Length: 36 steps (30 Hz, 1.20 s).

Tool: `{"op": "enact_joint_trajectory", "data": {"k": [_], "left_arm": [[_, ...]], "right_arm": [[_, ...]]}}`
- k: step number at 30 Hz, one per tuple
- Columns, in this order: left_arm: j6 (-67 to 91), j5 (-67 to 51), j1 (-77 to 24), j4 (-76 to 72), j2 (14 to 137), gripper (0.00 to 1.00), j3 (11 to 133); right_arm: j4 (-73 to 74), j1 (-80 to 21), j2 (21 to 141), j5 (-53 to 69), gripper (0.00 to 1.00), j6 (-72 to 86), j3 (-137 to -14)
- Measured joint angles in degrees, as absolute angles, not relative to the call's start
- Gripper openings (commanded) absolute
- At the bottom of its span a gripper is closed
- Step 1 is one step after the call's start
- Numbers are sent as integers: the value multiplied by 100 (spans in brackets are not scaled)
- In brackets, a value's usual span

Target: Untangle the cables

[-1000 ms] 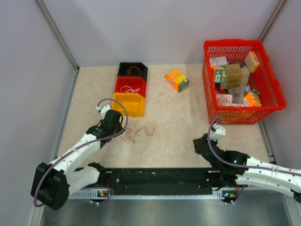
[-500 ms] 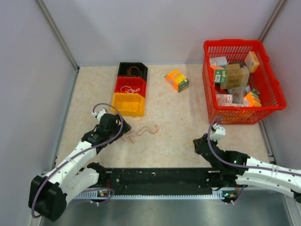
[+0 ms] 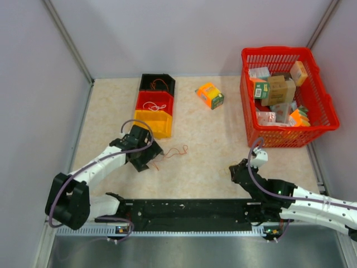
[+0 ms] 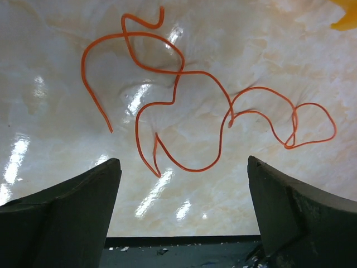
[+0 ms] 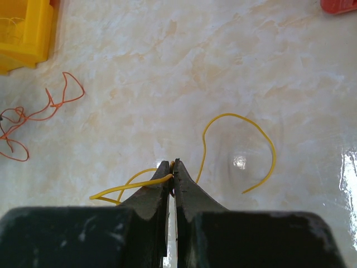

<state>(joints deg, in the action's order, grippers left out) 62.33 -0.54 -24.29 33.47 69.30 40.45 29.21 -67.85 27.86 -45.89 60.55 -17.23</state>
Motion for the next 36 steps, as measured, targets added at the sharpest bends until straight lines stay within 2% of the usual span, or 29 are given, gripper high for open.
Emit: {"op": "enact_joint_trajectory", "data": {"k": [5,14,16,19,20,21,23,24,29,36], "left_arm": [[6547,-322,-2432,3343,7623,94,4117],[6807,-119,-2453,3273,8103,94,4436],[6871,-64,-2453,3253,8206,79,4462],[7019,8,-2453,3339,8473,64,4532],[7046,10,-2453,3450,8582,55,4624],[7052,32,-2458,3470,8683,33,4711],[7131,71,-2469,3439,8772,7,4786],[7113,106,-2477,3428,8779,0,4788],[6860,469,-2574,3599,8547,0,4930],[5459,720,-2598,3723,8044,0,6219]], "right_arm": [[2919,-6785,2768,-4580,0,6069,-1721],[2936,-6785,2742,-4534,0,6104,-1616],[2954,-6785,2738,-4534,0,6114,-1610],[2956,-6785,2735,-4536,0,6119,-1610],[2958,-6785,2735,-4534,0,6119,-1610],[2958,-6785,2735,-4534,0,6119,-1610],[2961,-6785,2735,-4534,0,6119,-1610],[2958,-6785,2733,-4534,0,6119,-1610],[2961,-6785,2639,-4521,0,6119,-1570],[2965,-6785,2589,-4523,0,6114,-1525]]}}
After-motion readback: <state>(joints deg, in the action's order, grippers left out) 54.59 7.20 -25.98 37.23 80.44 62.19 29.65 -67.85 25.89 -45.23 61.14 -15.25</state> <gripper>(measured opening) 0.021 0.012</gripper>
